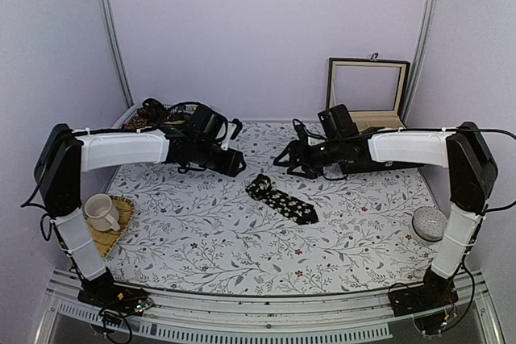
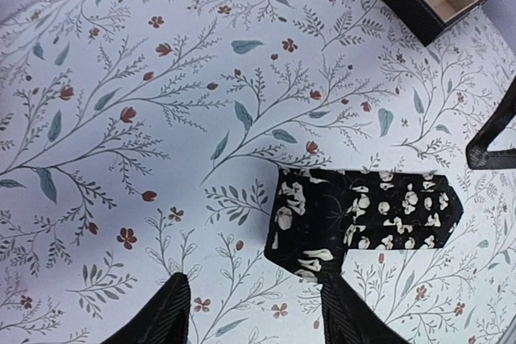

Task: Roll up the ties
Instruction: Roll the tie at the center of the board.

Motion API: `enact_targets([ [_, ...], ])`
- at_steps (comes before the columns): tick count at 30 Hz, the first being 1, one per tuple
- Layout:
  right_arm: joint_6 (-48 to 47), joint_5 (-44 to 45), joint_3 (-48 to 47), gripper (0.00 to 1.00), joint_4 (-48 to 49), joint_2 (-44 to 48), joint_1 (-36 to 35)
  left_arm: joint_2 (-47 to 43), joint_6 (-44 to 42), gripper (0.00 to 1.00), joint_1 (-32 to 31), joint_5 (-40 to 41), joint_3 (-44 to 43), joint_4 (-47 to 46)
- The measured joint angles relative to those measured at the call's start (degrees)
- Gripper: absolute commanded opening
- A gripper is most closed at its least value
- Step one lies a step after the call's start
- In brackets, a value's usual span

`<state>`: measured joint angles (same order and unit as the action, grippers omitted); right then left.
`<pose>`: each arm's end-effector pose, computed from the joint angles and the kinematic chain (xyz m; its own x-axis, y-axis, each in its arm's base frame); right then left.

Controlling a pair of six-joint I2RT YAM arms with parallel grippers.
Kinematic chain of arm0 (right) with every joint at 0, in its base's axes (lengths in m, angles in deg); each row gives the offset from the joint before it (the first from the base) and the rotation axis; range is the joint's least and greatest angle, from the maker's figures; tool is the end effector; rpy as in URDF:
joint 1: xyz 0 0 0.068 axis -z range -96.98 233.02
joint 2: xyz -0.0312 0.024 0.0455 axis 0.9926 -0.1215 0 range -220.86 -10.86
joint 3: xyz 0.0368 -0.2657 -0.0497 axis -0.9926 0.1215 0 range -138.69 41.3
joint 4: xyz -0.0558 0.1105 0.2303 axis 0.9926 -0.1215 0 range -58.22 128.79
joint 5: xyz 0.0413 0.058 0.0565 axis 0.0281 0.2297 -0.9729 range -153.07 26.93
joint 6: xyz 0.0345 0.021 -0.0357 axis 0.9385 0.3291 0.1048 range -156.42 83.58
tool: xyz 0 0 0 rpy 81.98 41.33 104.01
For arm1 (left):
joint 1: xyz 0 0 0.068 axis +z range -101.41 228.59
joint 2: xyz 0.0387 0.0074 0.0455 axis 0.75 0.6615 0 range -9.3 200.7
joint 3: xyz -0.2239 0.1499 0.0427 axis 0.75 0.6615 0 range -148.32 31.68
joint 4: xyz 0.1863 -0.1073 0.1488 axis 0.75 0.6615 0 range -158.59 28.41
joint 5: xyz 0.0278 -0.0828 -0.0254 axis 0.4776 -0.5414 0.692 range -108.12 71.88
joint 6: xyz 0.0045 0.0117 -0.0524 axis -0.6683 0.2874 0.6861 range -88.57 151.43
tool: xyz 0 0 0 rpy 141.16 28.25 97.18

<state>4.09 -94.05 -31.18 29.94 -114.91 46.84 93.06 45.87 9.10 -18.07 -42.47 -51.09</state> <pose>0.3152 0.2531 0.2247 -0.9321 0.0082 -0.3621 -0.2855 0.5988 0.7483 0.3068 -0.2527 0.2300 -0.6935 0.2483 -0.6763 0.4775 0.8613 -0.1735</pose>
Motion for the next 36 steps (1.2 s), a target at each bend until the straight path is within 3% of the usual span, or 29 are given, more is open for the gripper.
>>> enact_targets([
  [4, 3.08, -1.75, -4.63, 0.62, 3.34, -4.37, -1.44, 1.68, 0.17, 0.5, 1.07, -2.84, 1.09, -2.05],
  [21, 10.34, -2.6, -8.28, 0.62, 4.46, -15.39, -2.19, 8.63, -0.28, 0.42, 2.69, -8.68, 1.99, -7.1],
  [36, 12.07, -1.86, -10.62, 0.58, 4.04, -17.86, -2.29, 13.88, 0.24, 0.39, 2.25, -14.58, 1.99, -11.21],
])
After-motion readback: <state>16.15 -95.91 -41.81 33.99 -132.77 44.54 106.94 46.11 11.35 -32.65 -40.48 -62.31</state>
